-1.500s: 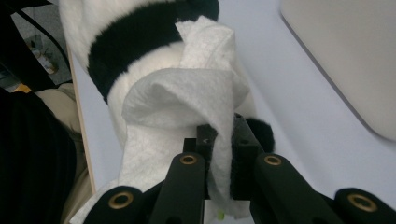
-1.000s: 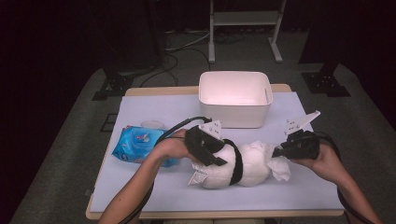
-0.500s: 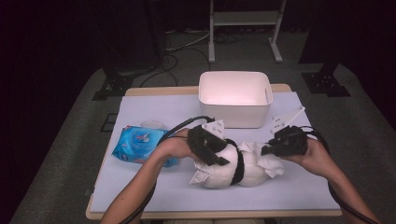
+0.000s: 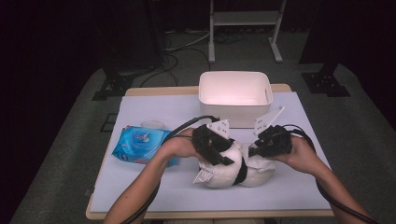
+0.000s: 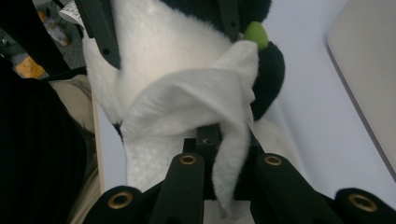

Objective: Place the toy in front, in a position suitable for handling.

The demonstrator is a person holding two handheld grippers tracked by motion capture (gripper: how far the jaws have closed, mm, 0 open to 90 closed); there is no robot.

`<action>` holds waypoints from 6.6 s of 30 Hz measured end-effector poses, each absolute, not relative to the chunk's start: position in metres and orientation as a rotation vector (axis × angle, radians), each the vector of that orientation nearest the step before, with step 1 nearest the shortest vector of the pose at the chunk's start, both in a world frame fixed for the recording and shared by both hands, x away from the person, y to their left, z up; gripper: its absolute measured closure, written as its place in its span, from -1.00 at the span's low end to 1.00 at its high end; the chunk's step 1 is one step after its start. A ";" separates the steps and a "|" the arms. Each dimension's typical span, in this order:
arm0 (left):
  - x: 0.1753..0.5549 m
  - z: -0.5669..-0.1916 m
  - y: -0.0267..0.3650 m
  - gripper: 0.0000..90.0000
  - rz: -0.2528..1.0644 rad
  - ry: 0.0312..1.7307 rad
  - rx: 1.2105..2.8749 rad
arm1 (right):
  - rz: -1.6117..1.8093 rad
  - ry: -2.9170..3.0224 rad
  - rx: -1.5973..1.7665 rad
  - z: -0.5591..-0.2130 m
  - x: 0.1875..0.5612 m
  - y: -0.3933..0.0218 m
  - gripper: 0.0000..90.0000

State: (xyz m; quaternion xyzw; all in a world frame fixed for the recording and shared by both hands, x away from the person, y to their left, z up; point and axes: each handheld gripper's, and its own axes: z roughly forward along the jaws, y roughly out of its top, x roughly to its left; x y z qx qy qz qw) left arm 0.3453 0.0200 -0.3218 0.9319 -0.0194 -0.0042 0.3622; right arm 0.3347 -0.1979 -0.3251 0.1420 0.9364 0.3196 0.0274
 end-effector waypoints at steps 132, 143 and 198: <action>0.337 -0.345 0.033 -0.78 -0.094 0.127 2.328 | 1.119 2.800 0.680 -0.343 0.324 -0.274 0.89; 0.337 -0.336 0.035 -0.20 -0.013 0.100 2.288 | 1.182 2.783 0.692 -0.345 0.321 -0.280 0.89; 0.333 -0.296 0.023 -0.11 0.050 0.021 2.349 | 1.316 2.698 0.532 -0.270 0.325 -0.260 0.89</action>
